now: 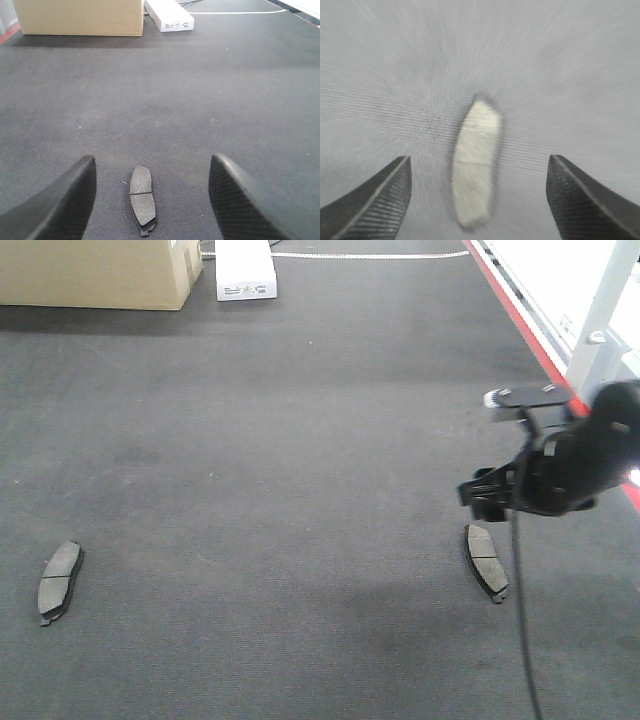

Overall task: Move and align brake pads A on conveyor
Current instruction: 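Raise the open right gripper away from the placed pad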

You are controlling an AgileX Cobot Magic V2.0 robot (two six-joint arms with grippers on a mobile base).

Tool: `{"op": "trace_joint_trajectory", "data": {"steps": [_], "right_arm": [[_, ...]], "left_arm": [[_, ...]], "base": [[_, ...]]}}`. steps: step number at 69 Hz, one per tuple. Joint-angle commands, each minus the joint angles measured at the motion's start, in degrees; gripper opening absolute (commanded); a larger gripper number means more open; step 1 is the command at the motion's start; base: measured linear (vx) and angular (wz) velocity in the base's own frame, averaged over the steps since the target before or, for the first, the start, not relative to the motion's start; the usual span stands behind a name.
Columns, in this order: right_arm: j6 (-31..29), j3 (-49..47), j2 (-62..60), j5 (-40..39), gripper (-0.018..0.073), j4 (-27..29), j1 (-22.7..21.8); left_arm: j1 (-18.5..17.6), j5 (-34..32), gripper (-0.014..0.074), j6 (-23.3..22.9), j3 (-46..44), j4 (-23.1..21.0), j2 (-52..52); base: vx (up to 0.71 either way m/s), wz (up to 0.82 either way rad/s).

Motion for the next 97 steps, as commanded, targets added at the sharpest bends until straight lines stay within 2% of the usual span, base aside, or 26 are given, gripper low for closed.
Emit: {"op": "trace_joint_trajectory", "data": {"steps": [1,23,59,68,97], "right_arm": [[-0.81,3.23,-8.19,-6.44,0.0547,-1.6,-0.25],[-1.02,19.18,-33.6,-19.1,0.0547,-0.91,-0.25],[-1.87,37.08,-65.02,-27.87,0.0519,-0.08,-0.25],[-1.87,39.59,-68.11,-31.37,0.0507,-0.31,-0.25],[-1.81,39.67,-68.57,-31.33,0.0505,-0.25,-0.25]], "left_arm": [[-0.18,-4.1,0.0471,0.08,-1.52,-0.48,0.51],[-0.18,-4.1,0.0471,0.08,-1.52,-0.48,0.51],[-0.18,-4.1,0.0471,0.08,-1.52,-0.48,0.51],[-0.18,-4.1,0.0471,0.08,-1.52,-0.48,0.51],[-0.18,-4.1,0.0471,0.08,-1.52,-0.48,0.51]], "base": [[0.0,0.0],[0.0,0.0],[0.0,0.0],[0.0,0.0],[0.0,0.0]]}}
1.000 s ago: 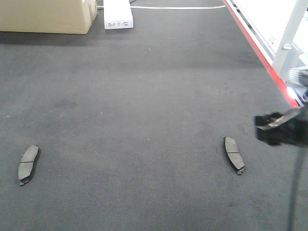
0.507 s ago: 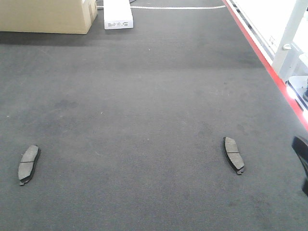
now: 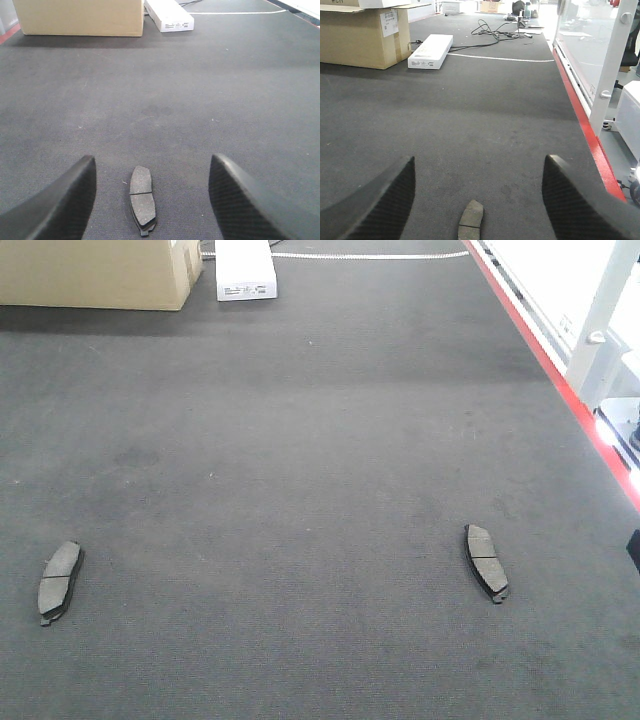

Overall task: Move and align brake pads A on conveyor
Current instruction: 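Raise the open right gripper away from the placed pad, then drive the base back away from the conveyor belt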

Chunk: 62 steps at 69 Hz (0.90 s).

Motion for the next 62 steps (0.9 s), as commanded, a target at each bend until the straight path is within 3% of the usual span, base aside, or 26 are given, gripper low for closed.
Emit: {"op": "trace_joint_trajectory", "data": {"steps": [1,62], "right_arm": [[-0.29,-1.59,0.33,-4.83,0.0505,-0.22,-0.25],[-0.29,-1.59,0.93,-4.66,0.0505,-0.22,-0.25]], "left_arm": [[-0.18,-4.1,0.0471,0.07,-1.52,-0.48,0.51],[-0.18,-4.14,0.0471,0.07,-1.52,-0.48,0.71]], "base": [[0.0,0.0],[-0.03,0.02]]}}
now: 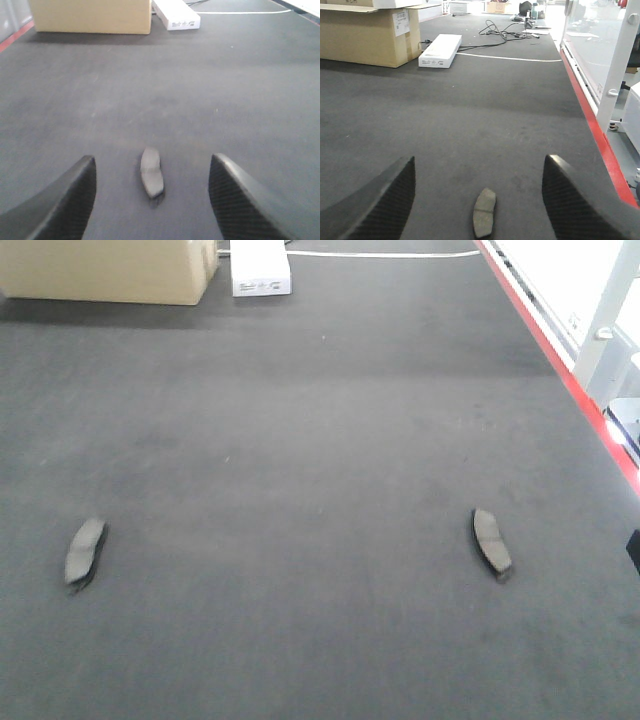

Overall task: Move and align brake pads A on conveyor
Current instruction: 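Drive the base back away from the conveyor belt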

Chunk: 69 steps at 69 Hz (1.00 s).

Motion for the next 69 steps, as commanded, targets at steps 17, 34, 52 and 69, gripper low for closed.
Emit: {"op": "trace_joint_trajectory", "data": {"steps": [17,34,52,69], "right_arm": [[-0.29,-1.59,0.88,-4.8,0.0505,-0.22,-0.25],[-0.29,-1.59,0.88,-4.8,0.0505,-0.22,-0.25],[-0.23,-1.59,0.88,-4.79,0.0505,-0.22,-0.25],[-0.23,-1.59,0.88,-4.79,0.0505,-0.22,-0.25]], "left_arm": [[-0.12,-4.14,0.0471,0.07,-1.52,-0.48,0.69],[-0.12,-4.14,0.0471,0.07,-1.52,-0.48,0.69],[-0.12,-4.14,0.0471,0.07,-1.52,-0.48,0.69],[-0.12,-4.09,0.0471,0.07,-1.52,-0.48,0.69]], "base": [[-0.32,0.02],[-0.43,0.02],[-0.44,0.05],[-0.39,0.01]]}}
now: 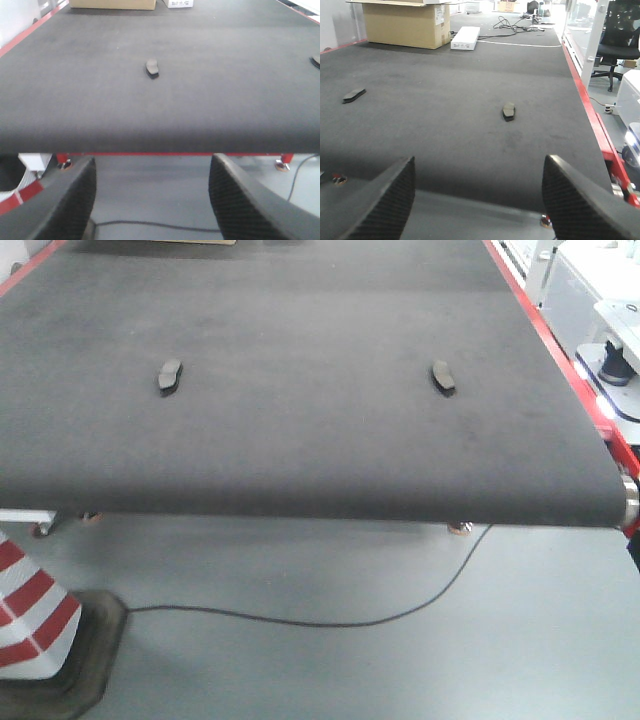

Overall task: Move and align brake pads A on conveyor
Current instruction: 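Drive the base back away from the conveyor belt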

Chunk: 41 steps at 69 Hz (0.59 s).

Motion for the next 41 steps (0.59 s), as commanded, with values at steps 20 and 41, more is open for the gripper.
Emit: {"op": "trace_joint_trajectory", "data": {"steps": [20,41], "right_arm": [[-0.24,-1.59,0.88,-4.4,0.0505,-0.22,-0.25],[-0.13,-1.59,0.88,-4.4,0.0505,-0.22,-0.25]], "left_arm": [[-0.12,-4.09,0.0471,0.07,-1.58,-0.48,0.69],[-0.07,-4.09,0.0471,0.07,-1.58,-0.48,0.69]], "base": [[-0.33,-0.01],[-0.22,-0.38]]}}
